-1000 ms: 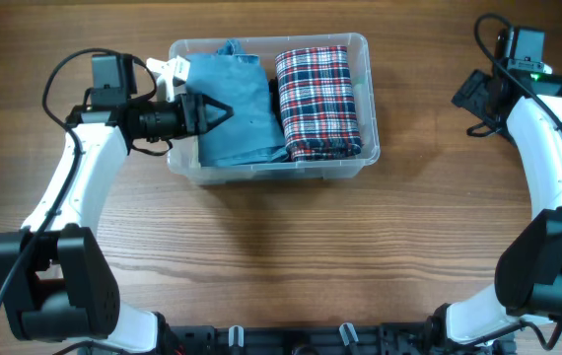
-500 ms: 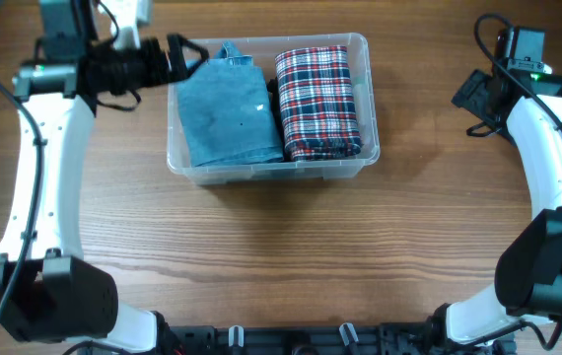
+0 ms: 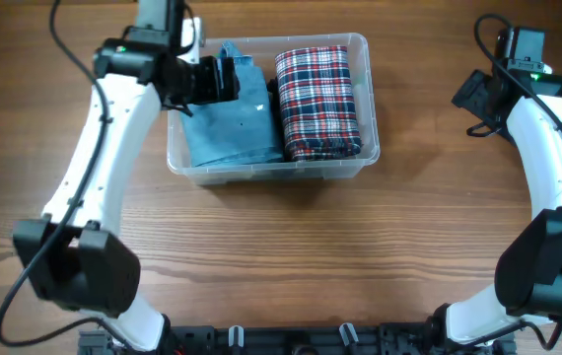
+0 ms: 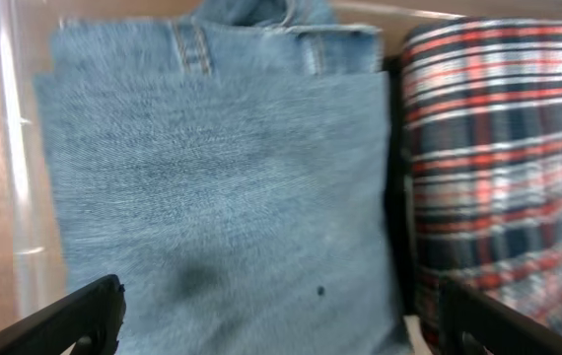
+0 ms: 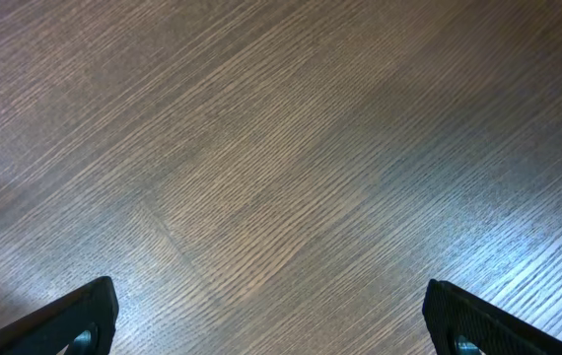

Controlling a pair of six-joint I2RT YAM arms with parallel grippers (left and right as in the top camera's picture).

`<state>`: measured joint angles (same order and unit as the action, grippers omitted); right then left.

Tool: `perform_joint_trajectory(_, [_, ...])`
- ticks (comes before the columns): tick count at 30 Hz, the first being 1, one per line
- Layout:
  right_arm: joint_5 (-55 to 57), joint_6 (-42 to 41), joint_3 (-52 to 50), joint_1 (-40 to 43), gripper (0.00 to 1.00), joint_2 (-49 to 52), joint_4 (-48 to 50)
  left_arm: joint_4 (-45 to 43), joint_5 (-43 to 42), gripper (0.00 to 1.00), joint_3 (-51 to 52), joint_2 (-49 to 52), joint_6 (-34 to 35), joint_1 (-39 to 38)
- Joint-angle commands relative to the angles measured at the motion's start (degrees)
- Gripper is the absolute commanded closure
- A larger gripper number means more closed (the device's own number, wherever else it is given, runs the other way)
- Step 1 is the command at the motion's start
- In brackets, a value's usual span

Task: Pack container
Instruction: 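Release the denim and press it flat with the left gripper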

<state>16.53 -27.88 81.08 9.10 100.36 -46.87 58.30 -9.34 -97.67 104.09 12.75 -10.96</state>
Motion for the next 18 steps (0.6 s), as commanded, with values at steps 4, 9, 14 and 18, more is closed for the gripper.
perform_joint_trajectory(4, [-0.09,-0.74,-0.02,-0.02,0.00,0.70,0.15,0.11,6.01,0.03,-0.37,8.52,7.32,-0.94])
perform_joint_trajectory(9, [-0.09,-0.74,-0.02,-0.02,0.00,0.70,0.13,-0.87,5.77,0.03,-0.37,12.74,7.43,-1.16])
perform_joint_trajectory(14, [-0.11,-0.74,-0.02,-0.02,0.00,0.70,0.15,-3.72,2.64,0.03,-1.16,11.69,7.02,-1.20])
perform_joint_trajectory(18, [-0.11,-0.74,-0.02,-0.02,0.00,0.70,0.13,-4.31,1.01,0.12,-5.16,6.95,7.04,-1.27])
